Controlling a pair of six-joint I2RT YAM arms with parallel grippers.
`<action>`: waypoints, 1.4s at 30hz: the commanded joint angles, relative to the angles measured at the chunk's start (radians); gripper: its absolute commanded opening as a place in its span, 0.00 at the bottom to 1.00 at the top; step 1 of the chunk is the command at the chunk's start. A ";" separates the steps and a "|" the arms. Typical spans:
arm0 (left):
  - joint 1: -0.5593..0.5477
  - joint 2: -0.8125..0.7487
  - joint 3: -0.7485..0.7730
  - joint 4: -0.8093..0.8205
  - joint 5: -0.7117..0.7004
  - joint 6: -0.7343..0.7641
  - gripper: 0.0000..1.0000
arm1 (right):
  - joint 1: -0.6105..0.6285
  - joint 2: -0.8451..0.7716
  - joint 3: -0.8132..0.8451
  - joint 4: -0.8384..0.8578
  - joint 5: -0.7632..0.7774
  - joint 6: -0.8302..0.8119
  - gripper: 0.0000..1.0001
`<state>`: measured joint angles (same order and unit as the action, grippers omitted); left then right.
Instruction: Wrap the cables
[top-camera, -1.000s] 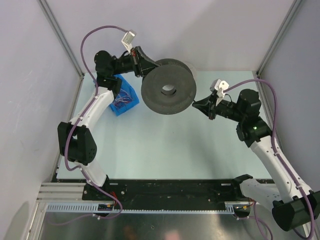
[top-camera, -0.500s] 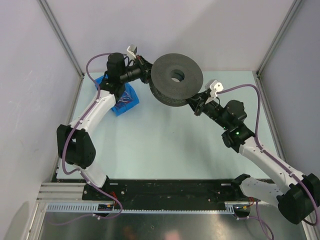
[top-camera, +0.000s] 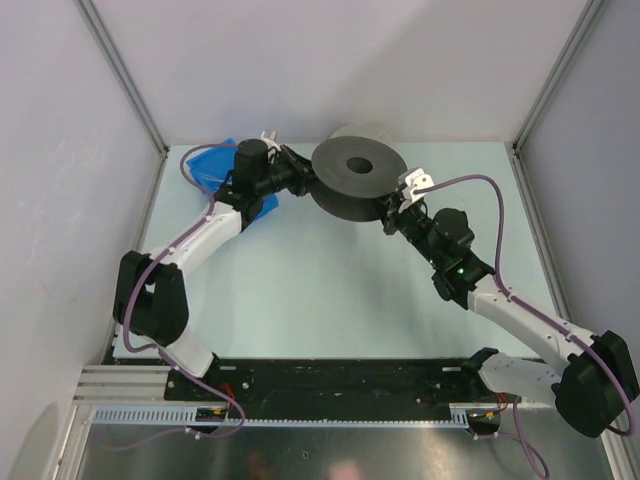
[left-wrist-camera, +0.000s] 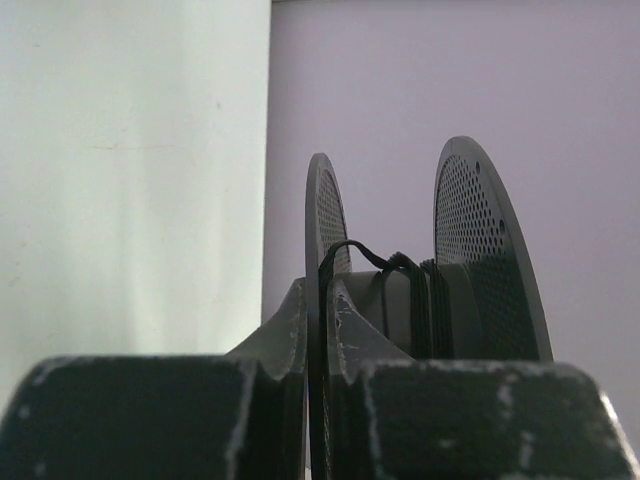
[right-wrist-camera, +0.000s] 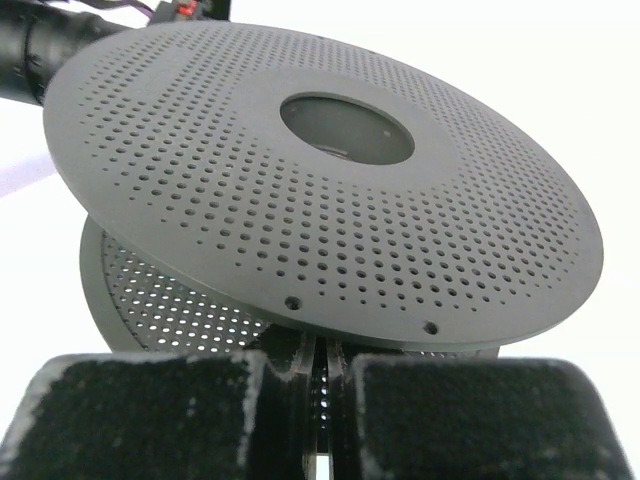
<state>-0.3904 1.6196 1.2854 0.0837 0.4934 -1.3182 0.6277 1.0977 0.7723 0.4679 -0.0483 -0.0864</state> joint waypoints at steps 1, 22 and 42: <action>-0.086 -0.043 -0.057 0.120 -0.083 0.117 0.00 | 0.033 0.021 -0.004 0.071 -0.026 -0.041 0.00; -0.158 0.251 -0.151 0.381 -0.058 0.221 0.00 | -0.068 0.298 -0.147 0.245 -0.086 -0.276 0.00; -0.137 0.613 0.044 0.458 -0.070 0.160 0.03 | -0.169 0.706 0.186 0.091 -0.078 -0.342 0.00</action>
<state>-0.4370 2.1929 1.2747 0.4614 0.2874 -1.2621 0.4141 1.7489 0.7300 0.6655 -0.0418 -0.4480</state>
